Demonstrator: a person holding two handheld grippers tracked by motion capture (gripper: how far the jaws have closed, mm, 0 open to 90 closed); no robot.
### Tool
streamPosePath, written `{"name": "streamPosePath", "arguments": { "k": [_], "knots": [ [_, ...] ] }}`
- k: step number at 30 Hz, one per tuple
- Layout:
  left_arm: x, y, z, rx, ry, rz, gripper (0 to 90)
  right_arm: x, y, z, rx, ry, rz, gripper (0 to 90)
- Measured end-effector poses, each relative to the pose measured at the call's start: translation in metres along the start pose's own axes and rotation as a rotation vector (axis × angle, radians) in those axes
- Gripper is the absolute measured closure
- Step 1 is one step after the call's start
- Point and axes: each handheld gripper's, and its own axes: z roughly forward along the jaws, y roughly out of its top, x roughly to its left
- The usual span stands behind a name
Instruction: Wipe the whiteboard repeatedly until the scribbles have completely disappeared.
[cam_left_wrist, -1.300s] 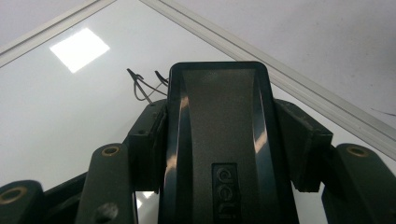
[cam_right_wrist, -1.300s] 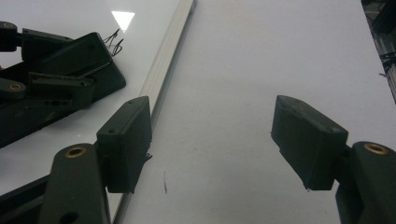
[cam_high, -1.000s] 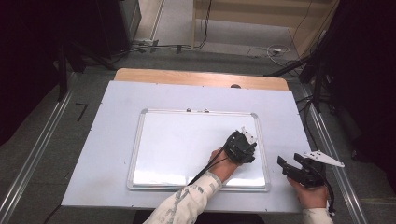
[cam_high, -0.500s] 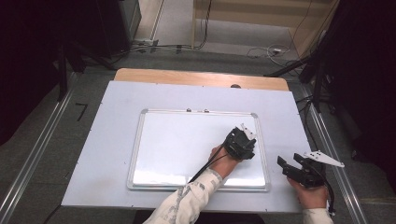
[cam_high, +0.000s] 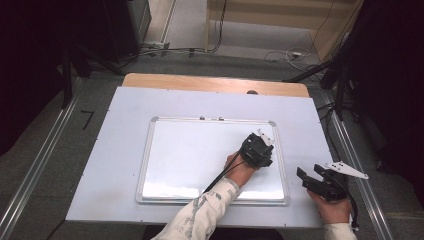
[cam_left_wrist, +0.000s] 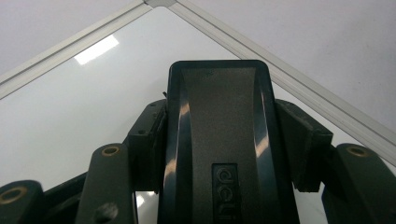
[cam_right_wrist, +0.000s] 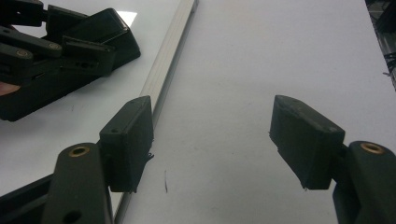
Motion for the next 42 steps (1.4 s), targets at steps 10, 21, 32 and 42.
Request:
{"name": "streamPosePath", "arguments": {
  "k": [10, 21, 32, 42],
  "knots": [
    [0.005, 0.005, 0.005, 0.001, 0.011, -0.007, 41.4, 0.0, 0.0, 0.0, -0.002, 0.003, 0.0, 29.3],
    [0.013, 0.011, 0.012, 0.004, 0.008, -0.005, 41.4, -0.001, 0.0, 0.0, -0.003, 0.005, 0.0, 29.6],
    [0.024, 0.018, 0.019, 0.005, -0.007, 0.012, 41.3, -0.002, 0.001, 0.0, -0.006, 0.006, -0.002, 30.0],
    [0.027, 0.021, 0.023, 0.007, 0.003, 0.017, 41.3, -0.002, 0.001, 0.0, -0.004, 0.005, 0.001, 30.0]
  ]
}}
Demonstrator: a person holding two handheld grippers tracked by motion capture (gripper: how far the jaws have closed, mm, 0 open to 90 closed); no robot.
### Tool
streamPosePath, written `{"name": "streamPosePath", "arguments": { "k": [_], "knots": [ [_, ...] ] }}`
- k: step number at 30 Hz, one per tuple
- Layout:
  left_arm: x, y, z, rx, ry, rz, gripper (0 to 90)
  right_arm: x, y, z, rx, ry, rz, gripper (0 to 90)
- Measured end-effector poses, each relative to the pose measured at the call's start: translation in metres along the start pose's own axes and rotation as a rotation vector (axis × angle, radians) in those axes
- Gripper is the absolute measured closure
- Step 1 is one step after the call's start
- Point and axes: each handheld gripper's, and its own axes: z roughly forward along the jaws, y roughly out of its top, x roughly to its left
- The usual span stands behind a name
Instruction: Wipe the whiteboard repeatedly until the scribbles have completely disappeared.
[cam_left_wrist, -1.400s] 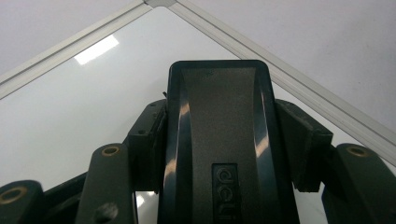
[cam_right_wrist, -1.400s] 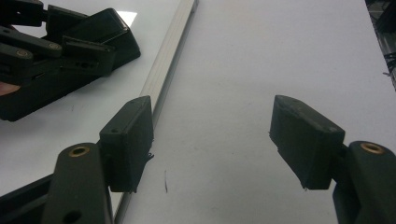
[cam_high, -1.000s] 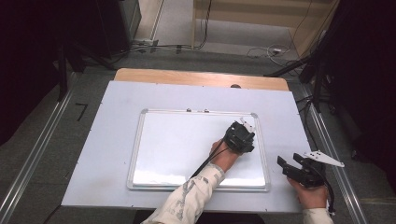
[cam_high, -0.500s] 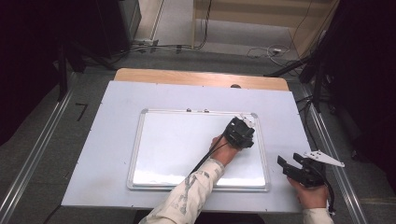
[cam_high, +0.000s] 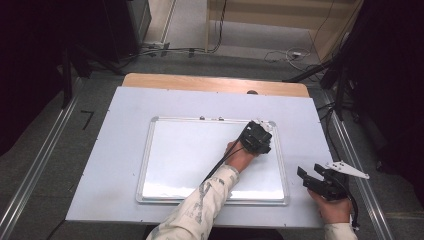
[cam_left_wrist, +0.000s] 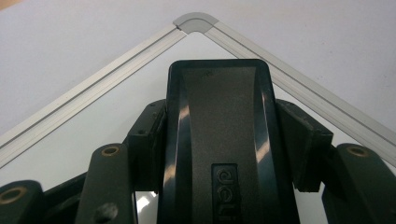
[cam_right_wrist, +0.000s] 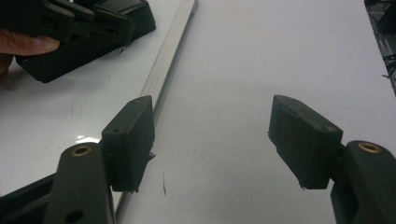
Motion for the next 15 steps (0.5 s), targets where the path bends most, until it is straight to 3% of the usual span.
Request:
{"name": "streamPosePath", "arguments": {
  "k": [15],
  "knots": [
    [-0.0061, -0.0052, -0.0057, 0.008, -0.003, 0.024, 41.2, 0.0006, 0.0004, 0.002, 0.004, 0.003, -0.002, 30.2]
  ]
}}
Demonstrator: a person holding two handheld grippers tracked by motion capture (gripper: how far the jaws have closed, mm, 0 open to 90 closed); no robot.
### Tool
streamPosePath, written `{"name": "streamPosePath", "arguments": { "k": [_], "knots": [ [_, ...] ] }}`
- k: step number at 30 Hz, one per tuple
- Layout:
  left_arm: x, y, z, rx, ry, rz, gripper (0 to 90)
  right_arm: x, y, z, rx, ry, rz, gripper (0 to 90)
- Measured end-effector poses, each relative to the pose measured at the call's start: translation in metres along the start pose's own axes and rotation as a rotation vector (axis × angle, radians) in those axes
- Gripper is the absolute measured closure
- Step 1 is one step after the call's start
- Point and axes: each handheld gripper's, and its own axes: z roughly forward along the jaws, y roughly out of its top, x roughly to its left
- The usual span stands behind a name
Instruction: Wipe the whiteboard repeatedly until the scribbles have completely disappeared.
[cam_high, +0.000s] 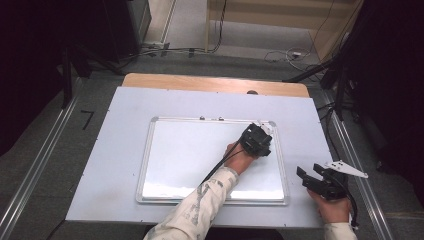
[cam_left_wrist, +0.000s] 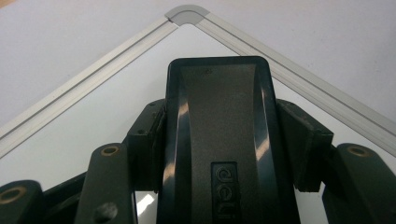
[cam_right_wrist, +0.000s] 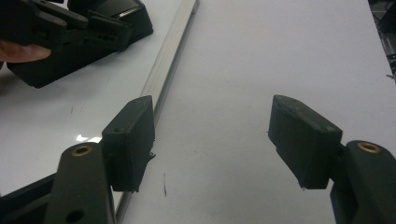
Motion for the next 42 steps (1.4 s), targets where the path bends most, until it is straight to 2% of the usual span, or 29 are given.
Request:
{"name": "streamPosePath", "arguments": {
  "k": [17, 36, 42],
  "knots": [
    [-0.013, -0.012, -0.014, 0.006, -0.022, 0.026, 41.1, 0.002, 0.001, 0.002, 0.008, 0.001, -0.002, 30.6],
    [-0.046, -0.04, -0.045, 0.012, -0.07, 0.07, 41.0, 0.003, 0.001, 0.003, 0.009, -0.001, -0.008, 31.0],
    [-0.05, -0.046, -0.051, 0.013, -0.083, 0.079, 41.0, 0.004, 0.001, 0.002, 0.01, -0.001, -0.007, 31.0]
  ]
}}
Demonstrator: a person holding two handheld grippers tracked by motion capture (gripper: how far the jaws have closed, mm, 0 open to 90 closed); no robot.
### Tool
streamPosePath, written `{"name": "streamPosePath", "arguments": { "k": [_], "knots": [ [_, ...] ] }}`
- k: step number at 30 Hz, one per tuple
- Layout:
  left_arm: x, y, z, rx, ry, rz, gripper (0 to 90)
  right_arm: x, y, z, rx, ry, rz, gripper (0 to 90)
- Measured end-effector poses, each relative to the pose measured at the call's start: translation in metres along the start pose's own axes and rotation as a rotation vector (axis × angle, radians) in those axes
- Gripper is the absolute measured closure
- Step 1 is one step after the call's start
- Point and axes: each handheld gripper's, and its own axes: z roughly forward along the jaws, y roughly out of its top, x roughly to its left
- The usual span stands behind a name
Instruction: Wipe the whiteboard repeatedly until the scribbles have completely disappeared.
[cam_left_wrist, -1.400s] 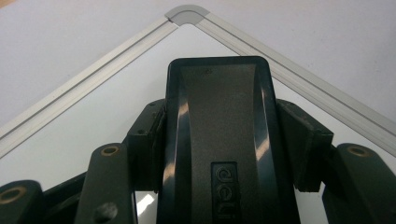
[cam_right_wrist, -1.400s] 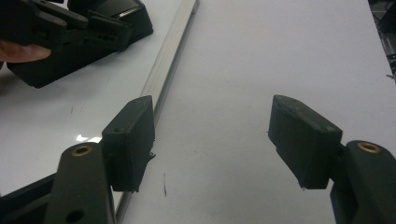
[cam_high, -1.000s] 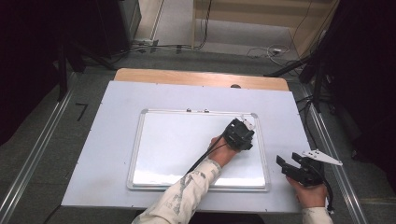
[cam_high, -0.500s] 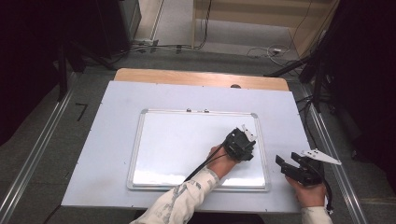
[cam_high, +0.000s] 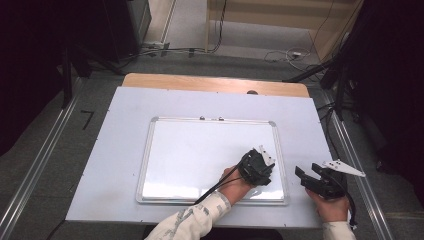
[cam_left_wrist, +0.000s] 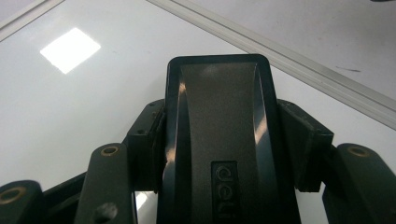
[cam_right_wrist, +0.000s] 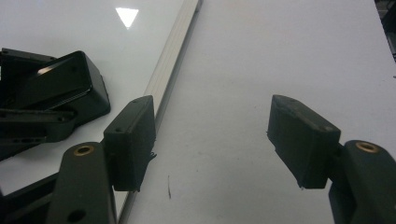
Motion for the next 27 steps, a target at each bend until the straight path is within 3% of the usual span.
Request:
{"name": "streamPosePath", "arguments": {
  "k": [10, 27],
  "knots": [
    [-0.003, -0.004, -0.005, 0.001, -0.01, 0.006, 41.0, -0.001, 0.0, 0.0, 0.0, -0.001, 0.002, 31.0],
    [0.014, 0.008, 0.01, -0.004, 0.025, -0.027, 40.9, 0.001, 0.0, 0.0, 0.003, 0.001, 0.002, 31.0]
  ]
}}
